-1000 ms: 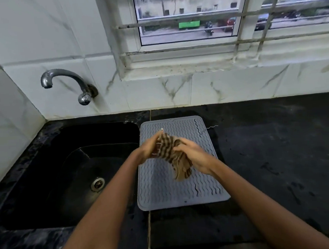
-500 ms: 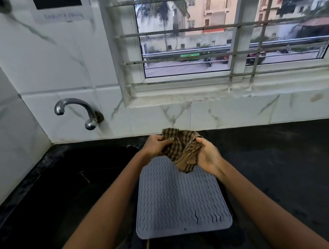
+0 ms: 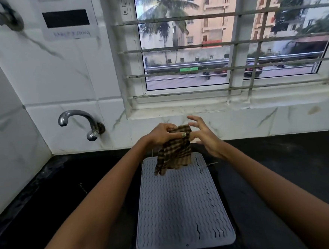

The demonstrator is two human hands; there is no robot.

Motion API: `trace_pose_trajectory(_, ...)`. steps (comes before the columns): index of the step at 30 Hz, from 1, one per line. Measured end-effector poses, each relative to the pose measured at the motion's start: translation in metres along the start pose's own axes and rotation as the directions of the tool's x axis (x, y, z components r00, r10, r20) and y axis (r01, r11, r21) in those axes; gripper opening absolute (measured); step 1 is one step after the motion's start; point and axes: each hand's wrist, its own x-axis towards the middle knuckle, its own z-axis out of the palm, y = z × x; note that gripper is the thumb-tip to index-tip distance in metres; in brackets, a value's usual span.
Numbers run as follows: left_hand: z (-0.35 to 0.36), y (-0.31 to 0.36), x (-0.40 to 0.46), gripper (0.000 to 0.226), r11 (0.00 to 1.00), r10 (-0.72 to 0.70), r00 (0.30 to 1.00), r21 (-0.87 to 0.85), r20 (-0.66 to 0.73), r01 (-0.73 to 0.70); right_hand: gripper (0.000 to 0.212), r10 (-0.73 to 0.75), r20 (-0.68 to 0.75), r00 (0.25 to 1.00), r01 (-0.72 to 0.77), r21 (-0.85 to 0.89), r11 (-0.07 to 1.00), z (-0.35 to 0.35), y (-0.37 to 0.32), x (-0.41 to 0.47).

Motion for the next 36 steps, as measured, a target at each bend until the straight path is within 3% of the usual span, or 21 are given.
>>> trace_pose_trajectory(3, -0.016, 0.009, 0.003, 0.030, 0.991, -0.124, 0.992, -0.047, -0.012, 0.123, 0.054, -0.221, -0.053, 0.974, 0.189, -0.352, 0.917, 0.014, -0.017, 0.004)
trace_pose_trajectory(5, -0.025, 0.013, 0.004, 0.022, 0.972, -0.198, 0.980, -0.128, -0.006, 0.195, 0.042, -0.294, -0.125, 0.948, 0.232, -0.364, 0.902, 0.025, -0.021, 0.004)
trace_pose_trajectory(7, -0.029, 0.016, 0.005, 0.016, 0.927, -0.273, 0.962, -0.260, 0.030, 0.271, 0.038, -0.280, -0.088, 0.956, 0.241, -0.312, 0.919, 0.034, -0.022, 0.004)
trace_pose_trajectory(12, -0.031, 0.020, 0.007, 0.014, 0.763, -0.364, 0.925, -0.533, 0.111, 0.365, 0.056, -0.219, -0.118, 0.969, 0.141, -0.468, 0.873, 0.042, -0.029, 0.011)
trace_pose_trajectory(15, -0.033, 0.021, 0.007, 0.008, 0.770, -0.360, 0.915, -0.496, 0.182, 0.401, 0.042, -0.151, -0.145, 0.978, 0.084, -0.388, 0.918, 0.044, -0.029, 0.016)
trace_pose_trajectory(18, -0.038, 0.018, 0.005, 0.012, 0.801, -0.329, 0.915, -0.444, 0.231, 0.401, 0.013, -0.073, -0.215, 0.974, 0.041, -0.148, 0.988, 0.042, -0.028, 0.021)
trace_pose_trajectory(21, -0.038, 0.011, 0.004, 0.060, 0.852, -0.330, 0.926, -0.363, 0.184, 0.376, 0.002, 0.057, -0.189, 0.980, -0.038, 0.106, 0.994, 0.039, -0.027, 0.025)
trace_pose_trajectory(23, -0.034, 0.008, 0.005, 0.080, 0.863, -0.322, 0.935, -0.359, 0.151, 0.355, 0.005, 0.107, -0.166, 0.980, -0.080, 0.165, 0.983, 0.038, -0.026, 0.027)
trace_pose_trajectory(26, -0.032, 0.001, 0.009, 0.080, 0.820, -0.322, 0.943, -0.473, 0.080, 0.321, 0.007, 0.146, -0.174, 0.974, -0.113, 0.183, 0.977, 0.037, -0.024, 0.030)
trace_pose_trajectory(29, -0.036, -0.006, 0.014, 0.077, 0.757, -0.368, 0.929, -0.567, 0.040, 0.325, 0.008, 0.083, -0.204, 0.976, -0.052, 0.149, 0.987, 0.032, -0.027, 0.029)
trace_pose_trajectory(34, -0.038, 0.003, 0.016, 0.065, 0.692, -0.359, 0.932, -0.655, 0.053, 0.304, 0.002, -0.123, -0.012, 0.992, 0.119, -0.164, 0.979, 0.043, -0.027, 0.022)
trace_pose_trajectory(36, -0.036, 0.008, 0.018, 0.052, 0.663, -0.356, 0.932, -0.685, 0.069, 0.304, 0.007, -0.191, 0.003, 0.982, 0.187, -0.237, 0.953, 0.050, -0.024, 0.023)
